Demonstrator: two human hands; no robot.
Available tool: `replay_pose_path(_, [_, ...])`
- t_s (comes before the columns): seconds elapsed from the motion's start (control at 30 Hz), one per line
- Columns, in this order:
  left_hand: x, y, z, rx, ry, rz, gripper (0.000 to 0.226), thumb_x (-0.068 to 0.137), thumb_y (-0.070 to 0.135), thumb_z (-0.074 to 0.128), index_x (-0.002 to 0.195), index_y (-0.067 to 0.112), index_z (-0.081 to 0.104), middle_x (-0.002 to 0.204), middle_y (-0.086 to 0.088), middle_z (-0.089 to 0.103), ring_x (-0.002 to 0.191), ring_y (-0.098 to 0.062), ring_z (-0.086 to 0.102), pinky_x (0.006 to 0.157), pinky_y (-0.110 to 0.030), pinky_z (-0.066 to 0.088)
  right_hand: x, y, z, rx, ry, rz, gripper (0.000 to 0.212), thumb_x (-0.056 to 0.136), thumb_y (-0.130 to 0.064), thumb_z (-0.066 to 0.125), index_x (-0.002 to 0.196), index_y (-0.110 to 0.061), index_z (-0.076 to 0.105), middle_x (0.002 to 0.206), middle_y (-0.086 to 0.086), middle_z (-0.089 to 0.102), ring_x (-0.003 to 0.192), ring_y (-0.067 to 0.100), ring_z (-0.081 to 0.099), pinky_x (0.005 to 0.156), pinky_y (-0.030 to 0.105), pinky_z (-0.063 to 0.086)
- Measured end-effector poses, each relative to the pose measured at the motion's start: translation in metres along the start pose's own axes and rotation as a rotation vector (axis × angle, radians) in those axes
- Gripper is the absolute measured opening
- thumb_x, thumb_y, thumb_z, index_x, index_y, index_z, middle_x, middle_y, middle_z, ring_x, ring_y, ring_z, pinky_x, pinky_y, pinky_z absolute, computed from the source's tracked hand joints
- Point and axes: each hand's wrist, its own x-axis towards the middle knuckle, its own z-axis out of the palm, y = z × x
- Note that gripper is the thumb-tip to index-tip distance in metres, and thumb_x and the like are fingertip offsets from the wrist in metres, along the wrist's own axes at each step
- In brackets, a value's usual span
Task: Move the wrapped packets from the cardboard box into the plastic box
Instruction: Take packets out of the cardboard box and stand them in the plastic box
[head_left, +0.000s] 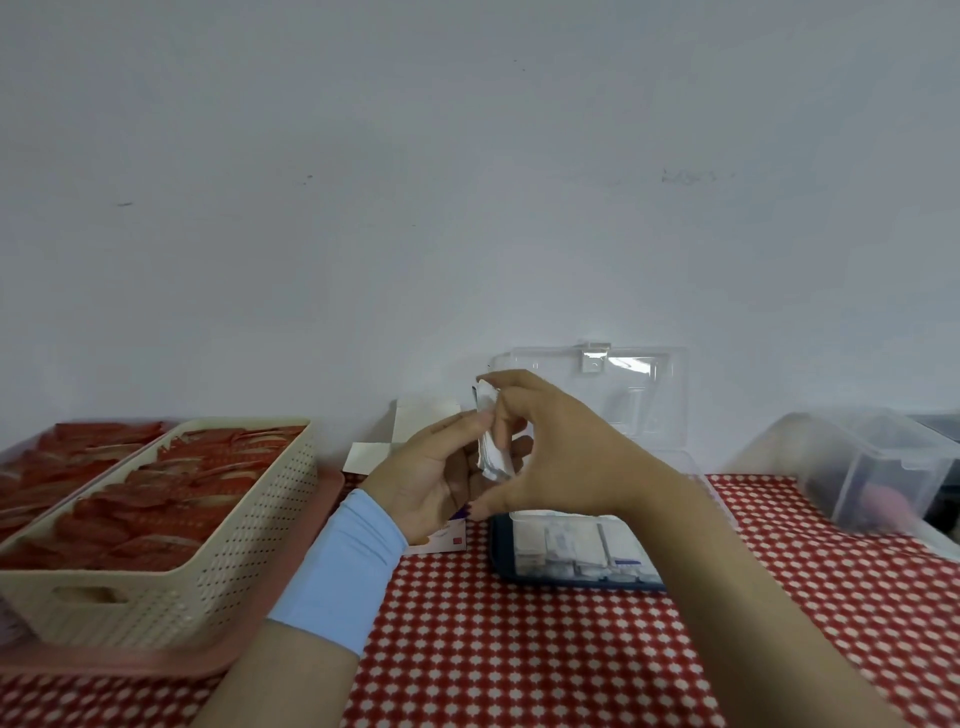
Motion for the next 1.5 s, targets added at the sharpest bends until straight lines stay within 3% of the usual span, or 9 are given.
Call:
replay_pose_path(0.17, [0.0,-0.002,0.004,-0.011,-0.036,0.038,0.025,0.084,0.02,0.06,0.102,0.003,0.067,0.087,-0.009,0.073,0.074,-0.017,0.072,0.054,-0.024,0.056,0.004,0.004,0.005,0.002,0.12,-0.025,0.041,0.054,-0.034,0.091,0.065,-0.02,0.053,0.115,-0.021,0.056,0.087,0.009,0.064,0.07,0.021,0.052])
replay_pose_path(0.3, [0.0,-0.003,-0.001,0.045,-0.055,0.0,0.027,0.087,0.021,0.06,0.106,0.002,0.066,0.094,-0.011,0.073,0.083,-0.019,0.072,0.064,-0.028,0.058,0.001,0.004,0.0,0.079,0.001,0.007,0.042,0.059,-0.034,0.092,0.07,-0.017,0.055,0.123,-0.019,0.057,0.101,0.003,0.063,0.08,0.022,0.054])
replay_pose_path(0.43, [-0.002,-0.002,-0.007,-0.016,-0.103,-0.018,0.036,0.084,0.019,0.076,0.113,0.001,0.065,0.101,-0.015,0.07,0.082,-0.024,0.07,0.069,-0.032,0.06,-0.001,0.01,-0.013,0.447,0.033,0.105,0.028,0.091,-0.036,0.064,0.099,-0.01,0.061,0.099,-0.004,0.066,0.096,0.006,0.064,0.093,0.032,0.048])
replay_pose_path(0.57, [-0.005,-0.001,-0.006,0.036,-0.26,-0.09,0.053,0.077,0.021,0.082,0.121,0.002,0.06,0.103,-0.012,0.069,0.082,-0.023,0.069,0.072,-0.033,0.059,-0.003,0.015,-0.024,0.427,-0.025,0.202,0.031,0.096,-0.022,0.064,0.128,-0.024,0.063,0.102,-0.003,0.073,0.095,0.004,0.07,0.088,0.021,0.051])
replay_pose_path(0.77, [-0.011,0.003,0.01,0.139,-0.184,-0.111,0.029,0.096,0.013,0.056,0.123,0.005,0.055,0.101,-0.012,0.073,0.081,-0.024,0.071,0.069,-0.032,0.061,-0.009,0.018,-0.04,0.412,-0.031,0.217,0.007,0.089,-0.009,0.071,0.093,-0.011,0.077,0.097,0.014,0.075,0.097,0.033,0.069,0.096,0.04,0.056])
replay_pose_path(0.87, [-0.007,0.006,0.022,0.403,-0.033,-0.043,0.021,0.098,0.008,0.053,0.118,0.002,0.059,0.106,-0.015,0.075,0.095,-0.031,0.073,0.084,-0.043,0.06,-0.008,0.02,-0.051,0.336,-0.033,0.26,0.007,0.087,-0.008,0.072,0.089,-0.012,0.077,0.094,0.016,0.074,0.083,0.026,0.066,0.093,0.048,0.054])
replay_pose_path(1.1, [0.023,0.011,0.068,1.069,0.254,0.227,0.004,0.079,0.015,0.075,0.083,0.014,0.073,0.075,-0.004,0.075,0.065,-0.011,0.067,0.065,-0.026,0.056,-0.008,0.029,-0.086,0.209,-0.014,0.367,0.008,0.088,-0.008,0.069,0.094,-0.004,0.073,0.078,0.003,0.07,0.067,0.011,0.064,0.073,0.033,0.054])
replay_pose_path(1.3, [0.051,-0.011,0.087,1.041,0.255,0.181,0.007,0.081,0.02,0.076,0.085,0.015,0.073,0.08,-0.007,0.076,0.08,-0.026,0.073,0.074,-0.034,0.06,-0.017,0.045,-0.109,0.048,-0.084,0.42,0.008,0.087,-0.012,0.07,0.092,-0.012,0.077,0.063,0.002,0.067,0.054,0.009,0.057,0.048,0.022,0.039])
replay_pose_path(1.5, [0.065,-0.039,0.099,1.092,0.185,0.157,0.008,0.085,0.026,0.073,0.089,0.02,0.07,0.075,0.001,0.072,0.072,-0.012,0.066,0.073,-0.026,0.055,-0.027,0.075,-0.119,-0.034,-0.09,0.507,0.006,0.084,-0.01,0.074,0.09,-0.011,0.076,0.062,0.001,0.065,0.048,0.011,0.052,0.049,0.024,0.037])
